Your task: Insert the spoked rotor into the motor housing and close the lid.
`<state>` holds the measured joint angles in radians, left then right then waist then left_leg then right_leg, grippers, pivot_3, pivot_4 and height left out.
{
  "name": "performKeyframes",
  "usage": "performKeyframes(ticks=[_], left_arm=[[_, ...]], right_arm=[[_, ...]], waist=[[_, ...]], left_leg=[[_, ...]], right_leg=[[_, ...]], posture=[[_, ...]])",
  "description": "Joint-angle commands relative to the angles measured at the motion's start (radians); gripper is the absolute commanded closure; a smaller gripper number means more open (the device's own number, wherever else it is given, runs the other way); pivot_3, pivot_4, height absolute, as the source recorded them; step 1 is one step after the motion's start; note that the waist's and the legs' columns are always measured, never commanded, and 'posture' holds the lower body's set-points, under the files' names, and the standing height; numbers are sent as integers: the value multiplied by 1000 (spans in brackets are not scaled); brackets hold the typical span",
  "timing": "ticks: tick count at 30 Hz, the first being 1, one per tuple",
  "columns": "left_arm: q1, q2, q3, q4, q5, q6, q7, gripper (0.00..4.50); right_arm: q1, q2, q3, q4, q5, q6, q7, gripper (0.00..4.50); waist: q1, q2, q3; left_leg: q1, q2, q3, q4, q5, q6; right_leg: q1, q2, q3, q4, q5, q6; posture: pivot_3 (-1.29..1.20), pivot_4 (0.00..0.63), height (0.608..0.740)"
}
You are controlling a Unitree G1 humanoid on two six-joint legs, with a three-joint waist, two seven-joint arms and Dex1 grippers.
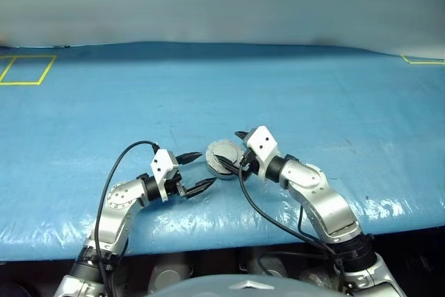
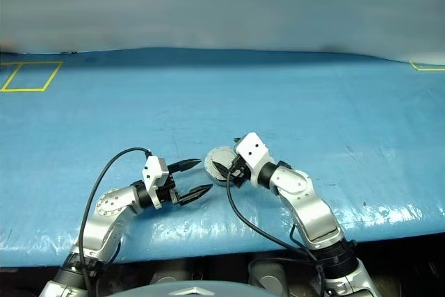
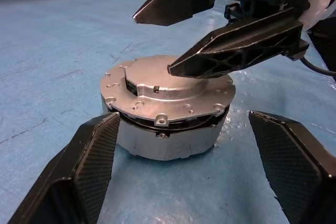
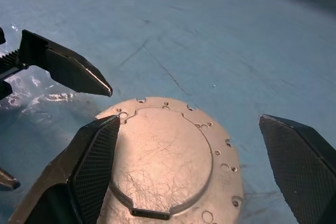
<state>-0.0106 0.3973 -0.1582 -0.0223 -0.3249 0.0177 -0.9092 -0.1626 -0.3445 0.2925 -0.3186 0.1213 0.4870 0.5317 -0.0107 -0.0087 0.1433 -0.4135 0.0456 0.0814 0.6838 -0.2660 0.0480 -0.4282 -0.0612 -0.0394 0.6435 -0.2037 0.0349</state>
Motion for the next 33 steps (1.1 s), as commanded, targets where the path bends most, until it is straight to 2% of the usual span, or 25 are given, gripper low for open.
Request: performKeyframes(ticks=[1, 8, 9, 11, 19, 25, 30, 33], left_arm=[[2, -6, 18, -48, 5, -27, 20, 288], [4, 0, 10, -51, 2, -7, 25, 288], [4, 1, 9, -51, 6, -9, 26, 288], [5, 2, 8, -52, 7, -9, 27, 288], [5, 1, 2, -46, 15, -17, 27, 288], [-2, -2, -3, -26, 23, -29, 17, 288], [-4, -5, -3, -11, 32, -41, 11, 288], [-4, -7, -5, -9, 36, -45, 9, 288]], right_arm=[[-21, 2, 19, -6, -17, -29, 11, 18], [-16, -29, 67, 18, -64, -56, 46, 18], [-12, -27, 66, 23, -62, -53, 45, 190], [-10, -32, 69, 30, -74, -61, 43, 588], [4, -37, 57, 24, -54, -11, 64, 3238], [12, -40, 8, -14, 14, 40, 85, 3238], [16, -10, -48, -55, 74, -8, 78, 3238], [5, -1, -49, -49, 68, -14, 71, 2630]], waist=[[0, 0, 0], [0, 0, 0], [0, 0, 0], [0, 0, 0], [1, 0, 0], [2, 0, 0], [3, 0, 0], [0, 0, 0]], left_leg=[[0, 0, 0, 0, 0, 0], [0, 0, 0, 0, 0, 0], [0, 0, 0, 0, 0, 0], [0, 0, 0, 0, 0, 0], [0, 0, 0, 0, 0, 0], [0, 0, 0, 1, 0, 0], [0, 0, 0, 0, 0, 0], [0, 0, 0, 0, 0, 0]], right_leg=[[0, 0, 0, 0, 0, 0], [0, 0, 0, 0, 0, 0], [0, 0, 0, 0, 0, 0], [0, 0, 0, 0, 0, 0], [1, 0, 0, 0, 0, 1], [1, 0, 0, 0, 0, 0], [0, 0, 0, 0, 0, 0], [0, 0, 0, 0, 0, 0]], posture=[[0, 150, 740], [0, 150, 740], [0, 150, 740], [0, 150, 740], [0, 150, 740], [0, 150, 740], [0, 150, 740], [0, 150, 740]])
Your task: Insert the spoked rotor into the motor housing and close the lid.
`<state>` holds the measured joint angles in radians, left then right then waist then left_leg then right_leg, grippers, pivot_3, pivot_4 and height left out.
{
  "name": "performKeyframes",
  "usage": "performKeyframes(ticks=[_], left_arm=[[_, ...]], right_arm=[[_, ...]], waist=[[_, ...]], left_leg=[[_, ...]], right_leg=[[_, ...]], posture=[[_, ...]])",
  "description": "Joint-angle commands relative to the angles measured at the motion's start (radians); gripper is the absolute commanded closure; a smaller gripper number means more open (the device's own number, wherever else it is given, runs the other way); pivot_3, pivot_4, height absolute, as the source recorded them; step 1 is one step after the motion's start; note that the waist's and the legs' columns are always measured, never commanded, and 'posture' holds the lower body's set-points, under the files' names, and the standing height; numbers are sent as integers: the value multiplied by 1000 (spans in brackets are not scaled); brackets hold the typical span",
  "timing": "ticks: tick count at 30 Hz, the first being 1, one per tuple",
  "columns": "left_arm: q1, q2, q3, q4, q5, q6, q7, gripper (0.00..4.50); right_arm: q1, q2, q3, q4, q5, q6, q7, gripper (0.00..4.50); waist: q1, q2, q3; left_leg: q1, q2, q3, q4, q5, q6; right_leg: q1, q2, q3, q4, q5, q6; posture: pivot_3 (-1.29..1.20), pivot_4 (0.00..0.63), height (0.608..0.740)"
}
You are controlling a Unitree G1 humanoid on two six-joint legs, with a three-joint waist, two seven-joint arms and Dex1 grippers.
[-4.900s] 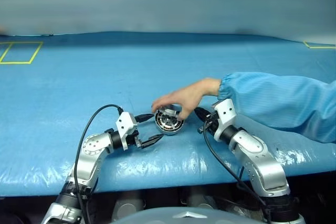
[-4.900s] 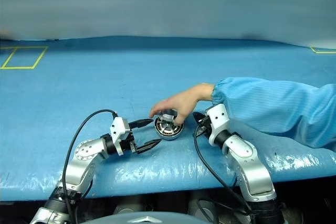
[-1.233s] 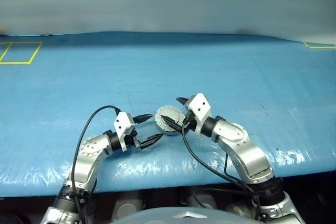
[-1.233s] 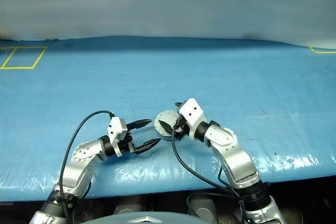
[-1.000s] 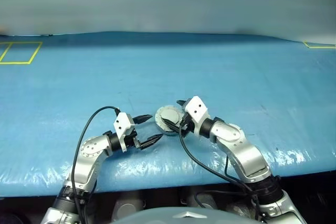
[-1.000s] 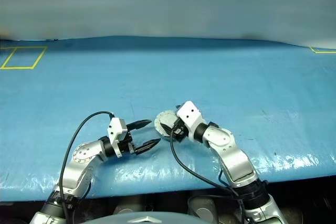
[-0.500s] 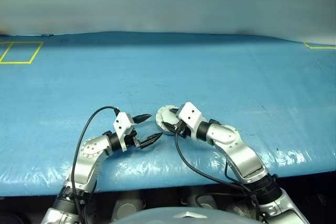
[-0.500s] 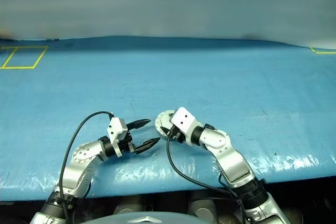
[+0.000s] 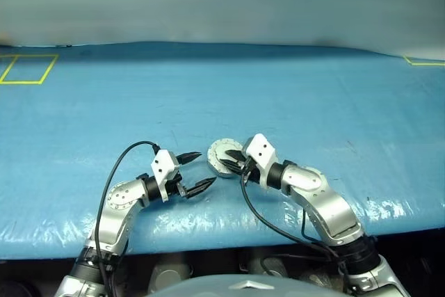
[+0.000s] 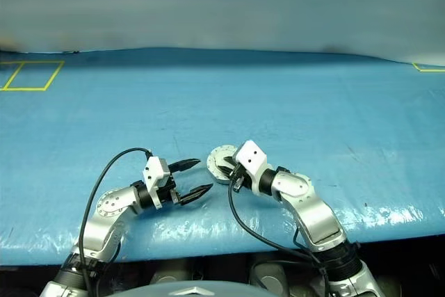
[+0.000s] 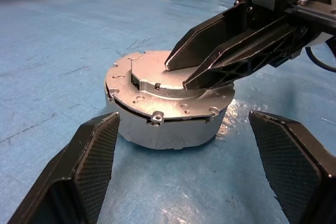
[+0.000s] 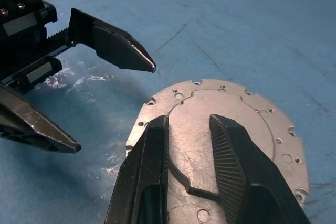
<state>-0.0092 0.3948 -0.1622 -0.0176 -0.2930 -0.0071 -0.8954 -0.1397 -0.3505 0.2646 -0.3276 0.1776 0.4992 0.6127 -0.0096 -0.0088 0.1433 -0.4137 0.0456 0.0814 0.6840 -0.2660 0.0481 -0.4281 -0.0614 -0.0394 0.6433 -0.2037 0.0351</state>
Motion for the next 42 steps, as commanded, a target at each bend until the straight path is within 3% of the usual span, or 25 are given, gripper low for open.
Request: performKeyframes(ticks=[1, 6, 25, 29, 39, 42], left_arm=[[-6, -5, -3, -14, 5, -21, -5, 288], [-7, -7, -5, -16, 7, -19, -2, 288], [3, 7, -12, -46, 26, 15, 14, 288], [7, 3, -12, -54, 22, 22, 17, 288], [9, 1, -16, -57, 30, 23, 24, 288], [9, -4, -16, -57, 27, 20, 26, 288]], right_arm=[[-20, 0, -12, -32, 2, -22, -9, 2304], [-34, 9, 9, -9, -46, 23, -58, 717], [-50, 2, 53, 39, -81, 35, -45, 717], [-43, 2, 61, 47, -85, 32, -43, 81], [-36, -7, 75, 50, -102, 20, -38, 81], [-32, -14, 74, 52, -100, 10, -29, 710]], waist=[[-1, 0, 0], [-1, 0, 0], [-1, 0, 0], [-1, 0, 0], [-1, 0, 0], [-1, 0, 0]], left_leg=[[0, 0, 0, 0, 0, 0], [0, 0, 0, 0, 0, 0], [0, 0, 0, 0, 0, 0], [0, 0, 0, 0, 0, 0], [1, 0, 0, 0, 0, 0], [0, 0, 0, 0, 0, 0]], right_leg=[[0, 0, 0, 0, 0, 0], [0, 0, 0, 0, 0, 0], [0, 0, 0, 0, 0, 0], [0, 0, 0, 0, 0, 0], [0, 0, 0, 0, 0, 0], [0, 0, 0, 0, 0, 0]], posture=[[0, 150, 740], [0, 150, 740], [0, 150, 740], [0, 150, 740], [0, 150, 740], [0, 150, 740]])
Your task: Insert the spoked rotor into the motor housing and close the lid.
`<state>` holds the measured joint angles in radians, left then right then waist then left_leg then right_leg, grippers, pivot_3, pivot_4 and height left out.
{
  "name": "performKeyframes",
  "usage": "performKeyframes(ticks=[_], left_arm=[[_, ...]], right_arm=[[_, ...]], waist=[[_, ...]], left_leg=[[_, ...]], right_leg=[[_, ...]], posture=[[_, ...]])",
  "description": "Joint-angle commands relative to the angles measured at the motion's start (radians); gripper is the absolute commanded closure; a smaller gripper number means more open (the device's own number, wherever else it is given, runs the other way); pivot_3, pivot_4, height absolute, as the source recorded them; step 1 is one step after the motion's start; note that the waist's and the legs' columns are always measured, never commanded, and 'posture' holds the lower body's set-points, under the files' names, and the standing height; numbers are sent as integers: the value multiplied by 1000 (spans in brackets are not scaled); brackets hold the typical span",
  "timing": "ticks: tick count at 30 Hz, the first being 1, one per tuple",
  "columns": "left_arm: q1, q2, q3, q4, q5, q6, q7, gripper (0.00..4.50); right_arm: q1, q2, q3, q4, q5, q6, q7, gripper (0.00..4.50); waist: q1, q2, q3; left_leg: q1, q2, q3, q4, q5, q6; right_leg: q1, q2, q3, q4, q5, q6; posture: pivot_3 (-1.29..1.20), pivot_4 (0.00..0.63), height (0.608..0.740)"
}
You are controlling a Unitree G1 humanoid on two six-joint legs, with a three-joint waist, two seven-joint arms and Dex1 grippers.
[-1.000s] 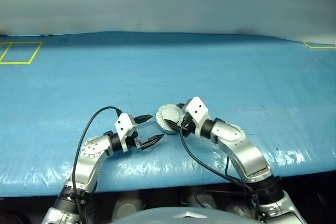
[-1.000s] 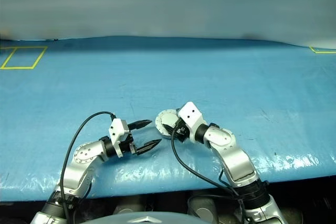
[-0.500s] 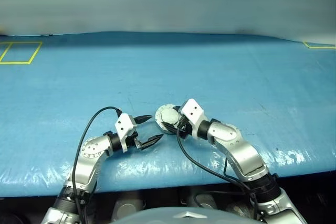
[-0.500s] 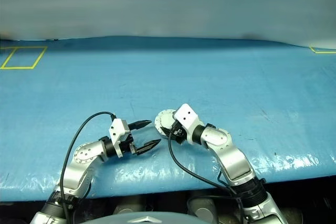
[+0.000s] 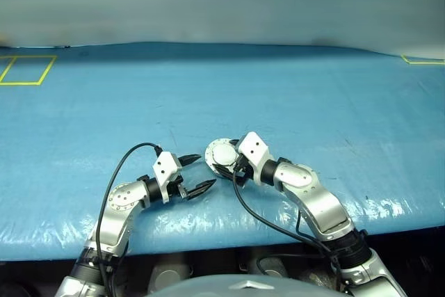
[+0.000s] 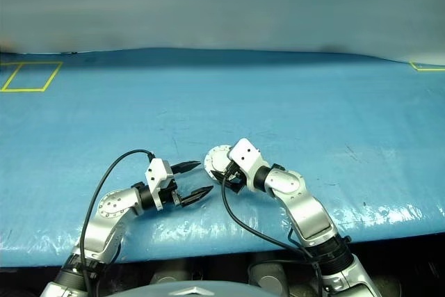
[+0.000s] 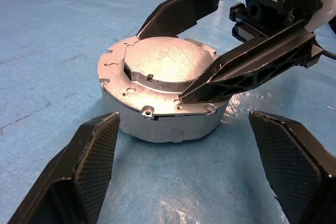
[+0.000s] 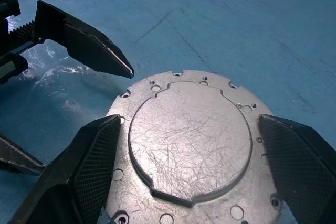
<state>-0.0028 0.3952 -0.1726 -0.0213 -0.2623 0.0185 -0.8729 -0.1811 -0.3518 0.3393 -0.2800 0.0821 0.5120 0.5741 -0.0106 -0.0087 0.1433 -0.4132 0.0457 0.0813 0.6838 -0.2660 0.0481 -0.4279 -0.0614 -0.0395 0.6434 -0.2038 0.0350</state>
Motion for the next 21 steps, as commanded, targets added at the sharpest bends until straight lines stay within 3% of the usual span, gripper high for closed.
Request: performKeyframes(ticks=[1, 3, 10, 16, 21], left_arm=[[2, -6, -5, -53, -3, -6, 4, 288], [1, -5, -8, -54, -4, -5, -1, 288], [-1, -15, -3, -55, -17, -12, -1, 288], [-6, -13, -2, -60, -19, -3, -5, 288], [-8, -12, -6, -65, -17, 3, -7, 288]], right_arm=[[8, -12, -4, 5, -5, 4, 5, 1015], [5, -7, -19, 7, 5, 26, -1, 1475], [19, -44, 7, 1, 5, 59, 40, 1475], [28, 40, -122, -6, 179, 145, 49, 1475], [18, -21, -68, 18, 104, 122, 43, 1475]], waist=[[0, 0, 0], [0, 0, 0], [2, 0, 0], [1, 0, 0], [2, 0, 0]], left_leg=[[0, 0, 0, 0, 0, 0], [0, 0, 0, 0, 0, 0], [0, 0, 0, 0, 0, 0], [0, 0, 0, 0, 0, 0], [0, 0, 0, 0, 0, 0]], right_leg=[[0, 0, 0, 0, 0, 0], [0, 0, 0, 0, 0, 0], [0, 0, 0, 0, 0, 0], [0, 0, 0, 0, 0, -1], [0, 0, 0, 0, 0, -1]], posture=[[0, 150, 740], [0, 150, 740], [0, 150, 740], [0, 150, 740], [0, 150, 740]])
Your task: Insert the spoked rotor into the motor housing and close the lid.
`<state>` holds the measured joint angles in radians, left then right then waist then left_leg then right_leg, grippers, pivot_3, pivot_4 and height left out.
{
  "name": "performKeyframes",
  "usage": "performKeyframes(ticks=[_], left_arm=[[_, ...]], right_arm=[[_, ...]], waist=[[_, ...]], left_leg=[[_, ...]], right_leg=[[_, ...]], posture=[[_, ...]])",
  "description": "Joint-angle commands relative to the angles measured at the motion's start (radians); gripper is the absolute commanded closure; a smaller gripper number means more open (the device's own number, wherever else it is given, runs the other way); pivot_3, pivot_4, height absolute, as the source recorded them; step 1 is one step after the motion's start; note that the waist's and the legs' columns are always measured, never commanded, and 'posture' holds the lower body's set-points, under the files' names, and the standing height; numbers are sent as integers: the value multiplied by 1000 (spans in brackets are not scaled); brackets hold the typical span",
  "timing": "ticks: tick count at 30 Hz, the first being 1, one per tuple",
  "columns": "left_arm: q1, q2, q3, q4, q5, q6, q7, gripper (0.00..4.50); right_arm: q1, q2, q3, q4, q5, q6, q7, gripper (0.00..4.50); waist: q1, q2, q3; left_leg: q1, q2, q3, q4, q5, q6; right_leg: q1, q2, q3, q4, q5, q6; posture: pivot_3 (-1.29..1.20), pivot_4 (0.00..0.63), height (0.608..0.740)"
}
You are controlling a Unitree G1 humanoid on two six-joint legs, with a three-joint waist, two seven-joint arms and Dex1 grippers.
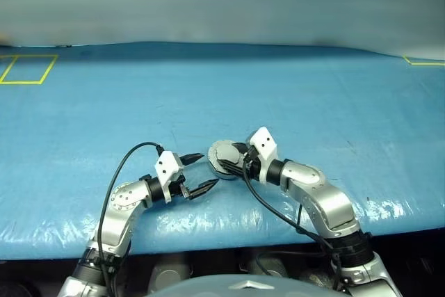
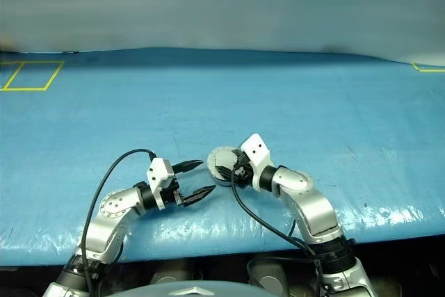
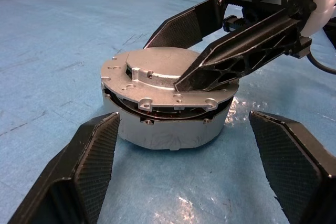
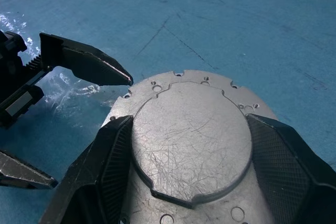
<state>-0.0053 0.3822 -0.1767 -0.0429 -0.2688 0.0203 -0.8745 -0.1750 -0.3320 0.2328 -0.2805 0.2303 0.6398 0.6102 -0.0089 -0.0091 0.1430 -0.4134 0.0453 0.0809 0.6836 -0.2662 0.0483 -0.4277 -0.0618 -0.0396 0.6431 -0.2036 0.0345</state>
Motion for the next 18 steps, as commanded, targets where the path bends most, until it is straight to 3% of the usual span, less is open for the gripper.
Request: performKeyframes(ticks=[1, 13, 18], left_arm=[[-6, 0, -3, -44, -11, 3, -6, 288], [-9, -6, -3, -54, -4, 17, 12, 288], [-18, -8, -6, -52, -2, 14, 11, 288]], right_arm=[[14, -48, 59, 29, -61, -10, 4, 1475], [34, -64, 137, 94, -144, -36, -38, 1475], [51, -25, 34, 87, -36, 9, -18, 1475]], waist=[[1, 0, 0], [-1, -1, -3], [-1, -2, -4]], left_leg=[[0, 0, 0, 0, 0, 0], [4, 0, 0, 0, 0, 0], [5, 1, 0, 1, 0, 0]], right_leg=[[0, 0, 0, 0, 0, 0], [0, 0, 0, 0, -3, 4], [0, 0, 0, 0, -2, 3]], posture=[[0, 150, 740], [0, 150, 740], [0, 150, 740]])
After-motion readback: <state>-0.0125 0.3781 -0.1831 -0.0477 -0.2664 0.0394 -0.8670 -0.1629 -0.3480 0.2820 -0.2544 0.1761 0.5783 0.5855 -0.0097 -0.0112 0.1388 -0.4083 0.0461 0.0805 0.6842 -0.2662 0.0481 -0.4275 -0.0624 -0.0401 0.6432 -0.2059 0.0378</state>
